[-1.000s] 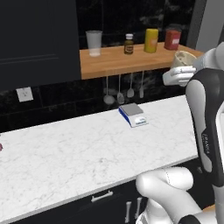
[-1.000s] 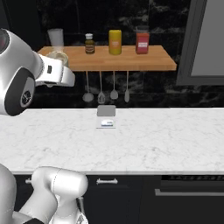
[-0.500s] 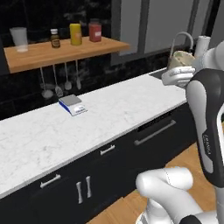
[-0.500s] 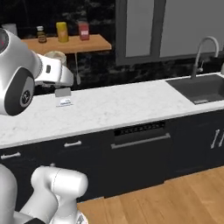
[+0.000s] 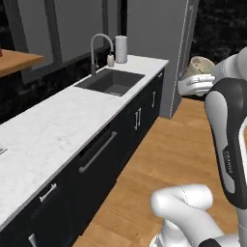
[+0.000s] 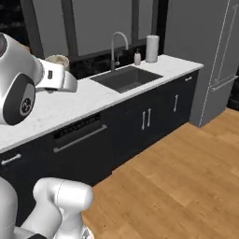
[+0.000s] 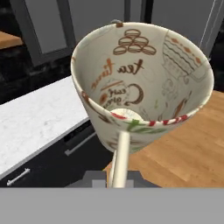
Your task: Gather all objects into one cabinet and sort the glasses and bowls to opposite sides.
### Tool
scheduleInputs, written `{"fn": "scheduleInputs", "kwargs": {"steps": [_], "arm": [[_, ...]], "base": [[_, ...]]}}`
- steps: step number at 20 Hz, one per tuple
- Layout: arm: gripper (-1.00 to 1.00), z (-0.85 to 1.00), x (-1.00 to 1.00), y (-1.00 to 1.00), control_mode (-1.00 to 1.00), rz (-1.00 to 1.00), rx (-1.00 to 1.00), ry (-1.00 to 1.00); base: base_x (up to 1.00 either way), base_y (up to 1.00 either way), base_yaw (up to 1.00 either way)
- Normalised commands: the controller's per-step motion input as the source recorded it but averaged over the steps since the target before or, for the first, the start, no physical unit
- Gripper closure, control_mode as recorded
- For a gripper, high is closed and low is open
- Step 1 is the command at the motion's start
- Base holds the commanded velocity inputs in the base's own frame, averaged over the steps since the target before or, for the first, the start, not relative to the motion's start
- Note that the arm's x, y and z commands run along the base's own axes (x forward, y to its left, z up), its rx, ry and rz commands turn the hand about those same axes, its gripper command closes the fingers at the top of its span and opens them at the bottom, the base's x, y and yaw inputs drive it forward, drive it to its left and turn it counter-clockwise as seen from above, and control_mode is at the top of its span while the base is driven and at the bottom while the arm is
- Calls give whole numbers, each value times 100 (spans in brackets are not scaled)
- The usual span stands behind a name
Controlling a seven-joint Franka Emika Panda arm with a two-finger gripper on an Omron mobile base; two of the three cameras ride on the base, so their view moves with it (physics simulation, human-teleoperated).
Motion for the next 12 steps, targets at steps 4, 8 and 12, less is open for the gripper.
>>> {"fn": "scheduleInputs", "kwargs": {"steps": [4, 8, 12], "arm": [[100, 0, 0, 0, 100, 0, 0, 0], [100, 0, 0, 0, 100, 0, 0, 0], [100, 0, 0, 0, 100, 0, 0, 0]], "base": [[80, -50, -53], [100, -38, -47], [100, -21, -44]]}}
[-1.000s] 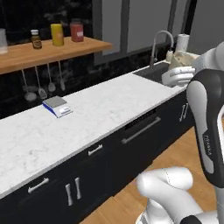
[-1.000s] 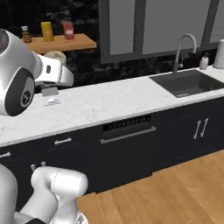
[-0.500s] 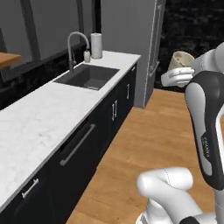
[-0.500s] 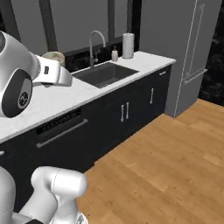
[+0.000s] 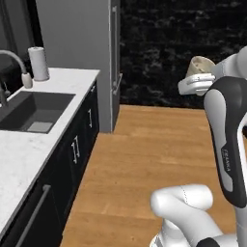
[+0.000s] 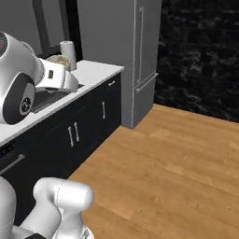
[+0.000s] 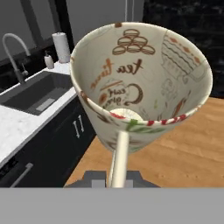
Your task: Gather all objects into one cabinet and sort the glasses and bowls to opposite sides.
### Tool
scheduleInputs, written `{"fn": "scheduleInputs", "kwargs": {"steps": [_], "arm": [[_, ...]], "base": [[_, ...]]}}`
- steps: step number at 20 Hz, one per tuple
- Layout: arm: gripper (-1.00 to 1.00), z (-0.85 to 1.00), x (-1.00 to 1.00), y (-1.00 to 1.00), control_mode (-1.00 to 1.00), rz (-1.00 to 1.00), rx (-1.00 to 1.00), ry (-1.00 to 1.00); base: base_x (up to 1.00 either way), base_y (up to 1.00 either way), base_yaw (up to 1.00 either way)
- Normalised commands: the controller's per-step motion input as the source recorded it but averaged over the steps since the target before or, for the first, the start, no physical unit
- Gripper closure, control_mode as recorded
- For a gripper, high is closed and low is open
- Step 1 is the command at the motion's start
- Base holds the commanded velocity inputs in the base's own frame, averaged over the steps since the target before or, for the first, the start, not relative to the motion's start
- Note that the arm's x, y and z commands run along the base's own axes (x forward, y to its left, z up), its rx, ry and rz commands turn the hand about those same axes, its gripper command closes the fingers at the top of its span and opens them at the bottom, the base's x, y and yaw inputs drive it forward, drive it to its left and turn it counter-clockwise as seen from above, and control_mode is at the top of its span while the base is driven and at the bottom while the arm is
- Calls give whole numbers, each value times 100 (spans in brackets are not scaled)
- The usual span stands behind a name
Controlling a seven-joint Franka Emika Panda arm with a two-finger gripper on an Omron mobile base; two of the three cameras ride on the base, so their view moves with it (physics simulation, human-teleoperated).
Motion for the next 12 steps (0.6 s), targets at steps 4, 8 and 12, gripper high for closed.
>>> {"fn": "scheduleInputs", "kwargs": {"steps": [4, 8, 12], "arm": [[100, 0, 0, 0, 100, 0, 0, 0], [100, 0, 0, 0, 100, 0, 0, 0], [100, 0, 0, 0, 100, 0, 0, 0]], "base": [[100, -20, -44], [100, -12, -47], [100, -6, -48]]}}
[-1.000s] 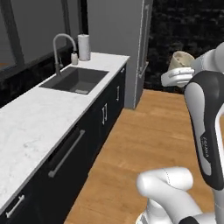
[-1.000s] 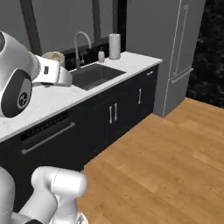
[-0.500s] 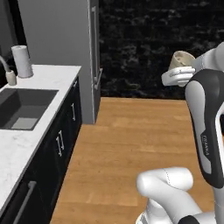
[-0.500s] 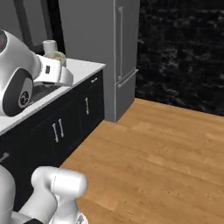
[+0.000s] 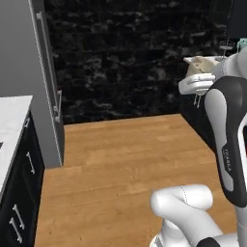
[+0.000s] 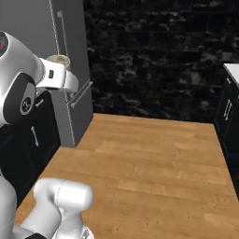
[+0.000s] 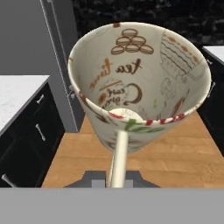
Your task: Gather all objects into one cabinet and sort the glasses and bowls to opposite sides.
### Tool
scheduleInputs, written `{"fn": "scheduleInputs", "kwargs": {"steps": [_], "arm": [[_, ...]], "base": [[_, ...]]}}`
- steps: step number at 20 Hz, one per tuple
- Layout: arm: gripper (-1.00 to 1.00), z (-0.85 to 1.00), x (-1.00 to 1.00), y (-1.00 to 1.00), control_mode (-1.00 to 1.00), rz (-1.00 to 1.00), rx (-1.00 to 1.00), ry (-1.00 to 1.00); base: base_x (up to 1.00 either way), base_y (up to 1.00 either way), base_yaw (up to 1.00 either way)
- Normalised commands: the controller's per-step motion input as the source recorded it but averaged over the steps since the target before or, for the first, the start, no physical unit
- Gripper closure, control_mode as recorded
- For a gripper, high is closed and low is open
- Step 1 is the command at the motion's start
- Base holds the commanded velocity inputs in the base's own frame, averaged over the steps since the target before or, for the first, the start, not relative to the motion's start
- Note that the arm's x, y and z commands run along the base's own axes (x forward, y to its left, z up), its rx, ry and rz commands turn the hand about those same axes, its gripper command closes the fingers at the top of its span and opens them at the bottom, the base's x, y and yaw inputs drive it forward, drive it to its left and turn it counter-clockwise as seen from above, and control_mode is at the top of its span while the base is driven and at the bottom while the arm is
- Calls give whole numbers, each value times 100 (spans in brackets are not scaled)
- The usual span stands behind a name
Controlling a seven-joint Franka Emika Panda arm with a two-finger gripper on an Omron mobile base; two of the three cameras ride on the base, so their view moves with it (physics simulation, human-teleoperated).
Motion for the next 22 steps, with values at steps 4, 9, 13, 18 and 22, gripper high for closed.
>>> {"fn": "scheduleInputs", "kwargs": {"steps": [4, 9, 13, 18, 22], "arm": [[100, 0, 0, 0, 100, 0, 0, 0], [100, 0, 0, 0, 100, 0, 0, 0], [100, 0, 0, 0, 100, 0, 0, 0], [100, 0, 0, 0, 100, 0, 0, 0], [100, 0, 0, 0, 100, 0, 0, 0]], "base": [[100, -7, -29], [100, -6, -28], [100, -6, -35], [100, -20, -42], [76, -48, -55]]}}
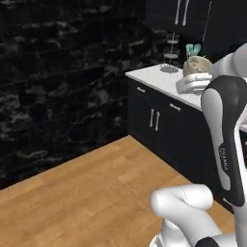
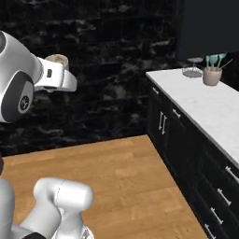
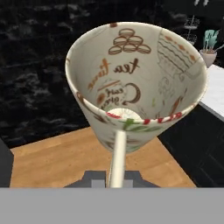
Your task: Gather all objects into one cabinet and sort the glasses and bowls to opposite sides.
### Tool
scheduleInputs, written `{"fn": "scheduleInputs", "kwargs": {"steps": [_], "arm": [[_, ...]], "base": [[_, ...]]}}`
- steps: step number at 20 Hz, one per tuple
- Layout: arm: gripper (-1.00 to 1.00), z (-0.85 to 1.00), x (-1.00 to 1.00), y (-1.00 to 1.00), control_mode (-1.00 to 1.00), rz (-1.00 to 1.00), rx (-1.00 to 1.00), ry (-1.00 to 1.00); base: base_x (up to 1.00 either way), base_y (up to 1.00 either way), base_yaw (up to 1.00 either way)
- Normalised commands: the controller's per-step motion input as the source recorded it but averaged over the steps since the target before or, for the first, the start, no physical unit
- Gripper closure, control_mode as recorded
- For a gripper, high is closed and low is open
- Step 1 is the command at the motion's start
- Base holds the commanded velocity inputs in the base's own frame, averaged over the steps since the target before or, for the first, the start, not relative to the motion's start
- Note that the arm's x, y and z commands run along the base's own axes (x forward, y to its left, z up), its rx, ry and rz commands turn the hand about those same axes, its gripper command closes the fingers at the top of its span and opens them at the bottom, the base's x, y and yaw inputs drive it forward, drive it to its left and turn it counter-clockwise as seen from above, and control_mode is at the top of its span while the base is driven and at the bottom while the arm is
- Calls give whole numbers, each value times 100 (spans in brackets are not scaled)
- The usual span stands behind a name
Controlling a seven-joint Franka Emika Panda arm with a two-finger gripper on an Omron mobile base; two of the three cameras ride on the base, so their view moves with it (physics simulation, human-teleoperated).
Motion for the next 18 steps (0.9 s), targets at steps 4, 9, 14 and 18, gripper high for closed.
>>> {"fn": "scheduleInputs", "kwargs": {"steps": [4, 9, 14, 18], "arm": [[100, 0, 0, 0, 100, 0, 0, 0], [100, 0, 0, 0, 100, 0, 0, 0], [100, 0, 0, 0, 100, 0, 0, 0], [100, 0, 0, 0, 100, 0, 0, 0]], "base": [[63, -59, -58], [89, -44, -46], [99, -33, -26], [88, -36, -20]]}}
